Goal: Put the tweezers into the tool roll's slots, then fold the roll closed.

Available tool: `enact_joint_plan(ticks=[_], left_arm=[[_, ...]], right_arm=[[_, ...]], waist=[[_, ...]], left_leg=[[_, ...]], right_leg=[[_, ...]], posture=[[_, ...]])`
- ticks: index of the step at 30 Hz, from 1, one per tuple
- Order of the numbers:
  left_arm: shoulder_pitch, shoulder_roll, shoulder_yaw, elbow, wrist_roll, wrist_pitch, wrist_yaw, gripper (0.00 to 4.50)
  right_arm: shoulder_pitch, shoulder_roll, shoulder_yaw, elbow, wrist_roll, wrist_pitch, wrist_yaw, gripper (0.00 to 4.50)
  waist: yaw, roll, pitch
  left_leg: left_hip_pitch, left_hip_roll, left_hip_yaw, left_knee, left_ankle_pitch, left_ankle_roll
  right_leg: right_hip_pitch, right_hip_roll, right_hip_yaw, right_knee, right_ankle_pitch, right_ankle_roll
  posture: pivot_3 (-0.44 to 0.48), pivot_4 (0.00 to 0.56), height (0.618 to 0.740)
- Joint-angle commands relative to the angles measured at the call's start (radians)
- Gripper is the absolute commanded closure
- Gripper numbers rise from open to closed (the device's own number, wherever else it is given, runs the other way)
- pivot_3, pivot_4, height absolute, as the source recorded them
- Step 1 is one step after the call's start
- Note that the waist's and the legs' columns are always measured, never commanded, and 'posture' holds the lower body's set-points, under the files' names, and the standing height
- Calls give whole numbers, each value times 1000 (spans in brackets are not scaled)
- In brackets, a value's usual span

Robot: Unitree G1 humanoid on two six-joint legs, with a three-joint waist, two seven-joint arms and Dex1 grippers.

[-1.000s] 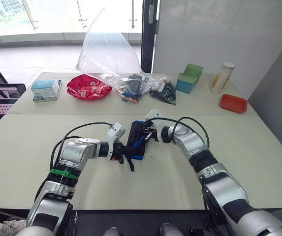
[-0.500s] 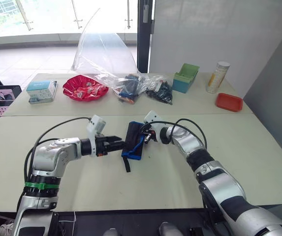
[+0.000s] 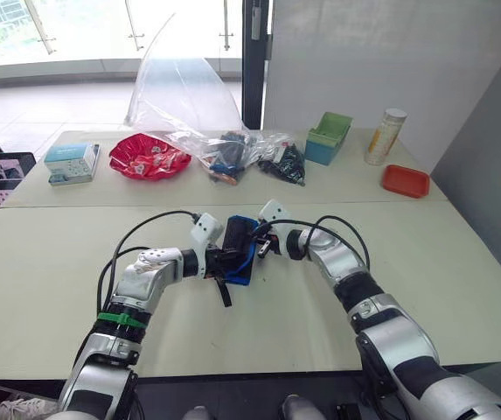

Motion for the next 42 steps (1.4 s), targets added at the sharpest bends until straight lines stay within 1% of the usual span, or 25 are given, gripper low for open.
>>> enact_joint_plan(ticks=[1, 4, 6, 8, 10, 13, 16, 19, 21, 25, 28, 30, 32, 34, 37, 39, 40, 42], left_arm=[[29, 18, -65, -36, 36, 15, -34, 4467], [84, 44, -81, -67, 47, 33, -38, 4467], [103, 53, -72, -88, 43, 38, -34, 4467], [113, 59, -64, -100, 41, 39, -29, 4467], [118, 64, -59, -108, 44, 38, -22, 4467], [120, 61, -53, -115, 40, 41, -13, 4467], [123, 60, -57, -120, 43, 64, -2, 4467], [134, 70, -89, -85, 78, 91, 21, 4467], [149, 70, -94, -68, 80, 106, 32, 4467], [176, 75, -93, -66, 79, 101, 37, 4467], [198, 76, -65, -82, 73, 67, 48, 4467], [204, 62, -24, -106, 37, 52, 46, 4467], [209, 44, 40, -136, 10, -9, 65, 4467], [207, 27, 108, -164, -41, -20, 77, 4467], [216, 45, 217, -236, -127, 12, 88, 3643], [240, 97, 254, -274, -132, 44, 99, 2964], [269, 141, 284, -299, -130, 37, 90, 2684], [318, 212, 343, -328, -129, 17, 85, 1926]], right_arm=[[20, -7, -4, -14, 9, -20, 54, 4500], [43, 12, -60, -103, 111, -24, 148, 4500], [68, 22, -85, -158, 160, 16, 184, 4500], [92, 25, -83, -188, 163, 50, 182, 4500], [108, 36, -70, -179, 144, 80, 153, 4500], [98, 63, -77, -110, 128, 99, 96, 4500], [33, 83, -96, 68, 95, 34, -6, 4500], [-53, 109, -170, 237, 136, -29, -78, 4500], [-101, 107, -189, 334, 124, -65, -120, 4500], [-151, 103, -231, 437, 122, -109, -160, 4500], [-176, 108, -292, 455, 163, -184, -99, 4500], [-186, 113, -332, 451, 188, -237, -63, 4500], [-192, 113, -357, 427, 210, -303, 0, 4500], [-194, 110, -374, 409, 225, -335, 52, 4500], [-171, 81, -384, 349, 246, -352, 143, 4500], [-136, 43, -368, 300, 224, -382, 153, 3922], [-102, 17, -368, 253, 231, -376, 183, 3667], [-38, -28, -364, 162, 245, -355, 237, 2909]], waist=[[0, 0, 0], [-4, 0, 0], [-4, 0, 0], [-4, 0, 0], [-2, 0, 0], [-3, 0, 0], [-6, 0, 0], [-3, 0, 0], [-3, 1, 0], [-3, 1, -2], [-4, 2, -3], [-9, 2, -3], [-16, 2, -3], [-20, 2, -3], [-26, 2, -2], [-27, 2, -1], [-27, 2, -1], [-26, 2, -1]], left_leg=[[0, 0, 0, 0, 0, 0], [0, 0, 0, 0, 0, 0], [0, 1, 0, 0, 0, 0], [0, 1, 0, 0, 0, 0], [0, 1, 0, 0, 0, 0], [0, 1, 0, 0, 0, 0], [1, 1, 1, 0, 0, 0], [3, 1, 1, 0, 0, 0], [4, 1, 1, 0, 0, 0], [5, 1, 1, -1, 0, 0], [7, 1, 1, -1, 0, 0], [8, 1, 2, -3, 0, 0], [8, 1, 2, -4, 0, 0], [7, 2, 2, -6, 0, 0], [3, 2, 2, -7, 0, -1], [-1, 2, 1, -7, 1, -1], [-1, 2, 1, -7, 1, -1], [-2, 2, 2, -10, 1, -1]], right_leg=[[0, 0, 0, 0, 0, 0], [0, 0, 0, 0, 0, 0], [0, 1, 0, 0, 0, 0], [0, 1, 0, 0, 0, 0], [0, 1, 0, 0, 0, 0], [0, 1, 0, 0, 0, 0], [0, 1, 1, 0, 0, 0], [1, 1, 1, 1, 0, 0], [2, 1, 1, 1, 0, 0], [4, 1, 1, 1, 0, 0], [5, 1, 1, 1, 0, 0], [5, 1, 2, 1, 0, 0], [4, 1, 2, 1, 0, 0], [3, 1, 3, 1, 0, 0], [-1, 2, 2, 1, 0, 0], [-6, 1, 2, 2, 0, -1], [-7, 1, 2, 3, 0, -1], [-8, 0, 2, 5, 0, -1]], posture=[[0, 150, 738], [0, 150, 738], [0, 150, 738], [0, 150, 738], [0, 150, 738], [0, 150, 738], [0, 150, 738], [0, 150, 738], [0, 150, 738], [0, 150, 738], [0, 150, 738], [0, 150, 738], [0, 150, 738], [0, 150, 738], [0, 150, 738], [0, 150, 738], [0, 150, 738], [0, 150, 738]])
